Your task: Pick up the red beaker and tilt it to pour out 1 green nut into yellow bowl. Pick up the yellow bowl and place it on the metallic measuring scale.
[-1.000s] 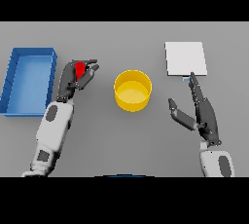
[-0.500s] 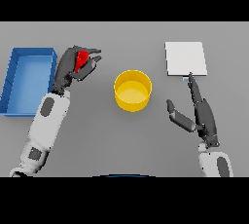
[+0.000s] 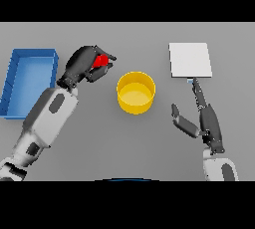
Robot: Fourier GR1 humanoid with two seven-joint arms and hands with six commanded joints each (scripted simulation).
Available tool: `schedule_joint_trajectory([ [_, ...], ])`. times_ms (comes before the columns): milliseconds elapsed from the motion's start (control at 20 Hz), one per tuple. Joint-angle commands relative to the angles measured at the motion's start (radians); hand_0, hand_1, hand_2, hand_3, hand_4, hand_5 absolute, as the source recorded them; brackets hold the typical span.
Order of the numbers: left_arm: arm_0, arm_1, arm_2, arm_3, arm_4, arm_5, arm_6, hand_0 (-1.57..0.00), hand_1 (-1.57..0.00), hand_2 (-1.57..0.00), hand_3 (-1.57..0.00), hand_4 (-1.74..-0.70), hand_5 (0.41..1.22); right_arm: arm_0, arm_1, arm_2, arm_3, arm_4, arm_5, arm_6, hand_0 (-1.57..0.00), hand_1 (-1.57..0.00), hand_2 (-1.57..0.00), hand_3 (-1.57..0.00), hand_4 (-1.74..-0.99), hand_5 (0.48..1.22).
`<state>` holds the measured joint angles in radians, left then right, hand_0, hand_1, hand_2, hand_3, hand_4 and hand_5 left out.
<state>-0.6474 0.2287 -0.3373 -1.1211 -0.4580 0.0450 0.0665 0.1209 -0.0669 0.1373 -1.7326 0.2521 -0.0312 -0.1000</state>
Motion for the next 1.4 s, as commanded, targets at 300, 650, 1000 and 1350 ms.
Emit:
schedule_joint_trajectory([
  [300,-0.192,0.072,-0.251,0.108,-0.259,-0.074,0.008,-1.57,-1.57,-1.57,-1.57,-1.74,1.186,-0.022,0.007,-0.005,0.010,-0.016,0.006,0.010,0.00,0.00,0.00,0.00,-1.268,0.720],
  [650,-0.376,0.077,-0.464,0.214,-0.396,-0.254,-0.040,-1.57,-1.57,-1.57,-1.57,-1.67,1.214,-0.028,0.013,-0.017,0.027,-0.011,-0.015,0.004,0.00,0.00,0.00,0.00,-1.237,0.671],
  [1000,-0.519,0.052,-0.634,0.302,-0.486,-0.344,-0.067,-1.57,-1.57,-1.57,-1.57,-1.72,1.219,-0.033,0.026,-0.012,0.029,0.002,-0.032,-0.004,0.00,0.00,0.00,0.00,-1.193,0.648],
  [1350,-0.598,0.033,-0.823,0.356,-0.596,-0.315,-0.126,-1.57,-1.57,-1.57,-1.57,-1.74,1.221,-0.021,0.023,-0.010,0.017,0.015,-0.040,0.007,0.00,0.00,0.00,0.00,-1.169,0.624],
])
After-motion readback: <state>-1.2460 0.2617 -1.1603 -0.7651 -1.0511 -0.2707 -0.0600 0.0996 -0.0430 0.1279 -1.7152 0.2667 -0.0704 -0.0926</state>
